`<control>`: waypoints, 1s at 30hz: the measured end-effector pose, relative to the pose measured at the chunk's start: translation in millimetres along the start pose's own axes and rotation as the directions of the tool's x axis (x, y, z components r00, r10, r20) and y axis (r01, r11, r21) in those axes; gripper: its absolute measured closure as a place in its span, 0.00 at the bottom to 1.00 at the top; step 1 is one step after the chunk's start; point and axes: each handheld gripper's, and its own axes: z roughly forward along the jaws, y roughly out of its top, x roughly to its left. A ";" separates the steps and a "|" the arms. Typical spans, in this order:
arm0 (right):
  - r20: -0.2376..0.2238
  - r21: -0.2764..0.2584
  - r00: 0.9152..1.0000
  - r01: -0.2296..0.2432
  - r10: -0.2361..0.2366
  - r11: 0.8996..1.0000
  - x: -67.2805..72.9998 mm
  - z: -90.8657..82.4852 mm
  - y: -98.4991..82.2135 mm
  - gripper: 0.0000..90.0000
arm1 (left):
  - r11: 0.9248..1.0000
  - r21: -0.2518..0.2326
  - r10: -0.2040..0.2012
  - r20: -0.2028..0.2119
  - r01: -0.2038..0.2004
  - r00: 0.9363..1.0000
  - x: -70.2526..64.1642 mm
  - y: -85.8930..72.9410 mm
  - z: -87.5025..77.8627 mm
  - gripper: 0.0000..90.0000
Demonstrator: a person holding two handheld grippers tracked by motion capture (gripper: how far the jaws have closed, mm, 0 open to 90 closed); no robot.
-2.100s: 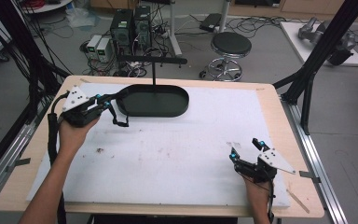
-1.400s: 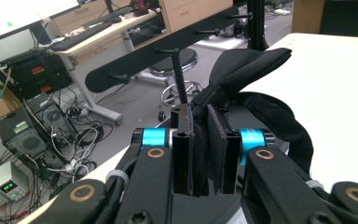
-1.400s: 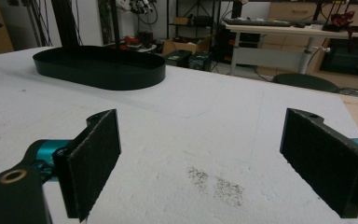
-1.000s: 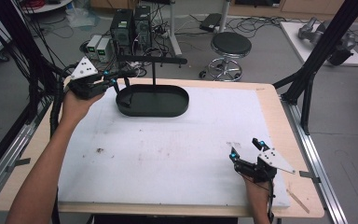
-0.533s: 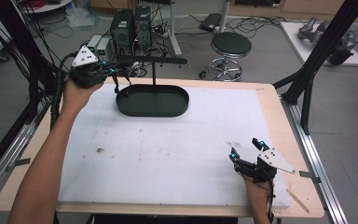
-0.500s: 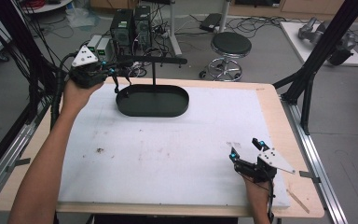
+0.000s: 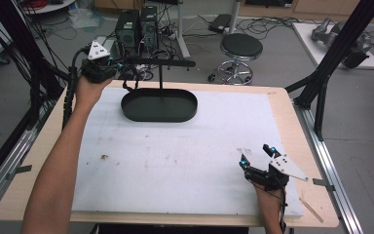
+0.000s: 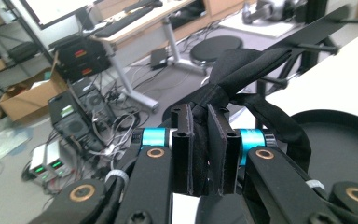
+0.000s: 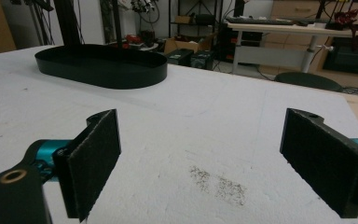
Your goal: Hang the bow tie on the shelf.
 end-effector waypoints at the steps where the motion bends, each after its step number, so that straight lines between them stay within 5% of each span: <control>1: 0.000 0.000 1.000 0.000 0.000 1.000 0.0 0.0 0.0 0.13 | 1.000 0.007 -0.005 -0.008 0.005 1.000 0.6 0.0 2.1 0.89; 10: -0.007 -0.001 1.000 0.005 -0.005 1.000 -0.3 0.5 -0.1 0.13 | 0.998 0.056 -0.035 -0.069 0.039 0.997 8.5 -5.9 14.4 0.89; 16: -0.011 0.001 1.000 0.005 -0.005 1.000 0.2 0.8 -0.2 0.13 | 0.997 0.031 -0.069 -0.064 0.071 0.996 8.6 -7.1 18.2 0.89; 24: -0.013 0.004 1.000 0.002 -0.002 1.000 0.7 0.6 -0.2 0.13 | 0.997 0.053 -0.042 -0.092 0.047 0.995 2.5 -7.6 23.7 0.89; 30: -0.013 0.004 1.000 0.004 -0.004 1.000 0.6 0.6 -0.2 0.13 | 0.996 0.061 -0.059 -0.110 0.066 0.992 5.6 -10.5 21.7 0.89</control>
